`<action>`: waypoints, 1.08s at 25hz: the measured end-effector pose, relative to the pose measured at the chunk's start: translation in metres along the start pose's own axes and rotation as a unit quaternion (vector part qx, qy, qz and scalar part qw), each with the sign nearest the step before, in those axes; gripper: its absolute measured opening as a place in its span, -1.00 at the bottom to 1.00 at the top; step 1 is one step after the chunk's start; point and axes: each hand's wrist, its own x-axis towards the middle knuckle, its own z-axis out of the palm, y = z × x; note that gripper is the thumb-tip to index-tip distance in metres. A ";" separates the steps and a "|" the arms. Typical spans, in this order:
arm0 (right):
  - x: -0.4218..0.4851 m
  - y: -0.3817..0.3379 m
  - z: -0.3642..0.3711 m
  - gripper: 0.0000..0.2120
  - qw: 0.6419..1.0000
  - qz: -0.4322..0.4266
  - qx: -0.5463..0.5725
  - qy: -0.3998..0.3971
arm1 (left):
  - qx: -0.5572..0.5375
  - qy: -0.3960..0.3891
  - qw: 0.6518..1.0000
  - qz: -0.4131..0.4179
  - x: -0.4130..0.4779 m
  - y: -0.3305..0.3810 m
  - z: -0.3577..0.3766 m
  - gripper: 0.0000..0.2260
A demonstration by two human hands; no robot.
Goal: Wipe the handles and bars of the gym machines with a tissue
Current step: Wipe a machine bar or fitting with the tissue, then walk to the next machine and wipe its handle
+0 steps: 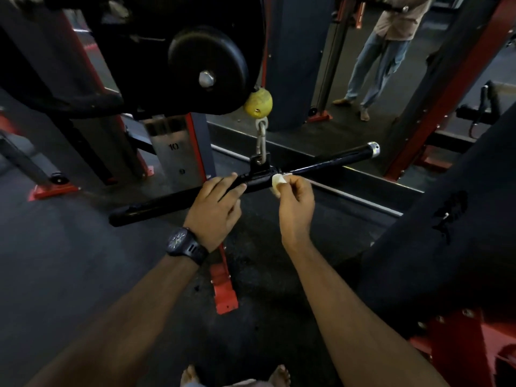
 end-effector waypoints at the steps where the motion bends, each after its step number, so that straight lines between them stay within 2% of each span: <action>1: -0.008 -0.002 0.005 -0.93 1.000 -0.010 -0.004 0.011 | -0.010 0.003 1.000 -0.004 -0.001 -0.001 -0.011 -0.72; 4: -0.035 -0.013 0.020 -0.97 0.997 -0.056 -0.038 0.045 | -0.026 -0.004 0.999 -0.022 -0.007 -0.011 -0.043 -0.70; 7: -0.064 -0.025 0.049 -0.97 0.994 -0.099 -0.037 0.031 | -0.042 -0.011 0.998 -0.046 -0.022 -0.022 -0.078 -0.70; 11: -0.116 -0.034 0.108 -0.78 0.990 -0.121 -0.066 -0.011 | -0.056 -0.008 0.996 -0.069 -0.060 -0.055 -0.137 -0.70; 15: -0.163 -0.047 0.161 -0.94 0.994 -0.097 -0.051 -0.014 | -0.042 0.011 0.995 -0.086 -0.091 -0.102 -0.197 -0.71; 18: -0.185 -0.067 0.191 -0.91 0.996 -0.085 -0.007 -0.026 | -0.043 0.021 0.992 -0.115 -0.095 -0.128 -0.225 -0.69; 21: -0.190 -0.082 0.226 -0.83 0.995 -0.101 0.016 -0.020 | -0.034 0.048 0.990 -0.130 -0.080 -0.156 -0.243 -0.69; 27: -0.153 -0.111 0.308 -0.89 0.982 -0.172 0.064 0.055 | -0.012 0.116 0.987 -0.112 -0.027 -0.221 -0.263 -0.75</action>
